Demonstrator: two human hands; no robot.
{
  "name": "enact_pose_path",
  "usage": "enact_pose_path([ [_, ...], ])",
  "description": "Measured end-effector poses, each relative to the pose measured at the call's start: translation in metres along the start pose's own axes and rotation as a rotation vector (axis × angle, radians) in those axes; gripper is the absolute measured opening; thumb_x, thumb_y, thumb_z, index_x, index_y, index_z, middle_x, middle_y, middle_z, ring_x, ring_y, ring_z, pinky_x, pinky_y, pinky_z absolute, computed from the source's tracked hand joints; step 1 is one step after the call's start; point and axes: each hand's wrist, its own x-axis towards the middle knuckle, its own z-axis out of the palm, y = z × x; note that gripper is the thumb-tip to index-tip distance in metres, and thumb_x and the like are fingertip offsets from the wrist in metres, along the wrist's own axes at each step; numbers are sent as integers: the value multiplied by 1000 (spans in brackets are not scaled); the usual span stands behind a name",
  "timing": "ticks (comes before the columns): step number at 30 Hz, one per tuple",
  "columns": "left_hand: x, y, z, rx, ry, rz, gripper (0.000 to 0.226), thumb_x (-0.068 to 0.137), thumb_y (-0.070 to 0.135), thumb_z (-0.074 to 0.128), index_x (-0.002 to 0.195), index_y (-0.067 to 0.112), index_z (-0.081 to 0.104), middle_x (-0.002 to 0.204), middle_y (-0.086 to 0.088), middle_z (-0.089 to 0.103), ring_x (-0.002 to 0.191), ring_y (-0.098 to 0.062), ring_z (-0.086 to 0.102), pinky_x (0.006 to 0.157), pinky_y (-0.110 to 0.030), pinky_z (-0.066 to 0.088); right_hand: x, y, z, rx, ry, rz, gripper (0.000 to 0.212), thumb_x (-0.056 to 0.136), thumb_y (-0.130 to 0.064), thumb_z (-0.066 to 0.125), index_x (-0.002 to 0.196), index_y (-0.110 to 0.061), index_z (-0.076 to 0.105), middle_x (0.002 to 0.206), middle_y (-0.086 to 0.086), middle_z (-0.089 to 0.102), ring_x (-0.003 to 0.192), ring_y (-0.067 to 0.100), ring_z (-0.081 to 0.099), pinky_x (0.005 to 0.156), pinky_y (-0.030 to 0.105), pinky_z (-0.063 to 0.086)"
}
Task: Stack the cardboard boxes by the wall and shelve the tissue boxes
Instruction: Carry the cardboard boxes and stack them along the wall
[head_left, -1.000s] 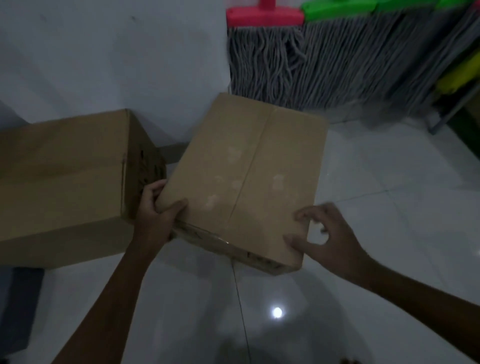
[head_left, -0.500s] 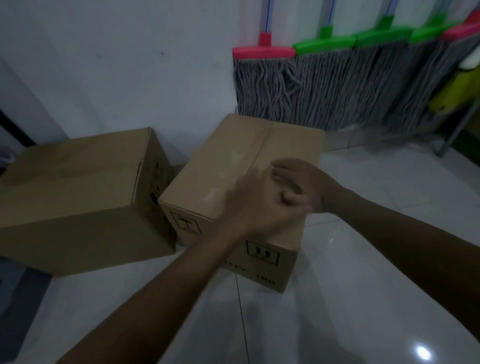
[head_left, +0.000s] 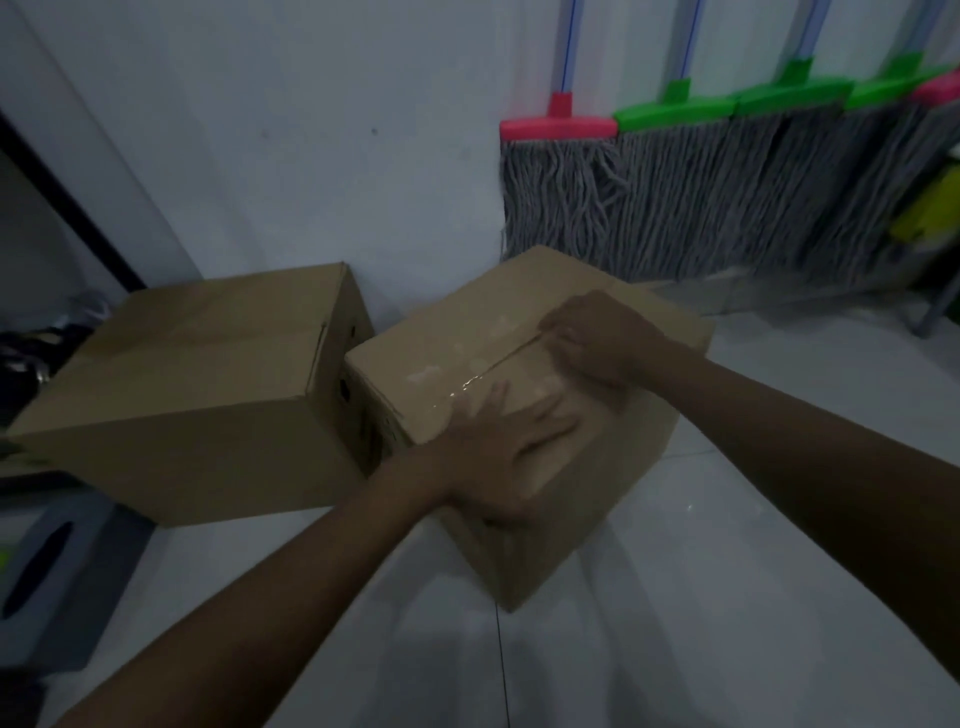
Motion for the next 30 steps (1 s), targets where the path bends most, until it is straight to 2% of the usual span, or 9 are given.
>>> enact_pose_path([
  [3,-21,-30,-19,1,-104,-27,103,88,17,72,156,55,5,166,21,-20,153,-22,-24,120,-62,-7,4,0,16,-39,-52,43,51,100,-53,33,147,-38,42,159,3,34,146,29,28,115,57,28],
  [7,-36,-68,-16,55,82,-188,92,95,6,60,154,56,9,169,19,-10,157,-20,-11,122,-63,6,8,-19,36,-107,-136,87,66,98,-67,20,157,-38,17,168,0,7,154,25,6,119,60,14],
  [8,-37,-74,-9,80,127,-228,93,95,11,61,155,55,5,169,19,-11,157,-20,-11,122,-63,6,12,-26,36,-111,-161,105,74,94,-73,21,158,-36,14,169,1,2,154,26,2,118,62,12],
  [10,-34,-78,11,118,229,-264,93,93,43,63,156,52,-6,169,17,-13,156,-21,-14,120,-68,3,18,-39,28,-89,-267,146,98,82,-87,31,159,-32,7,168,3,-7,154,30,-5,116,66,8],
  [12,-29,-78,29,189,385,-268,83,92,74,40,157,51,-6,170,16,-6,157,-24,-6,118,-70,9,20,-43,17,-95,-417,154,127,62,-98,44,159,-32,-5,166,5,-20,153,34,-14,116,67,3],
  [14,-25,-83,38,271,492,-293,74,93,75,23,159,49,1,170,13,6,157,-29,8,115,-69,19,22,-39,16,-152,-519,117,145,47,-98,57,155,-37,-19,162,6,-32,150,34,-24,116,68,-2],
  [16,-21,-87,42,312,525,-311,70,94,69,20,159,48,5,170,12,11,156,-31,14,115,-68,22,22,-34,25,-198,-514,92,154,41,-94,68,151,-42,-27,160,7,-35,148,35,-29,115,69,-6],
  [21,-13,-113,37,311,582,-394,69,99,61,36,157,51,-1,170,12,11,156,-31,16,116,-65,21,33,-42,39,-198,-286,-66,125,57,-93,59,155,-49,-4,168,3,-6,152,38,-7,115,68,4],
  [30,3,-127,19,327,586,-497,67,103,54,37,159,47,1,171,10,7,156,-30,11,119,-62,17,51,-52,42,-236,-187,-124,97,79,-83,50,155,-50,0,168,-6,2,154,32,5,115,63,16],
])
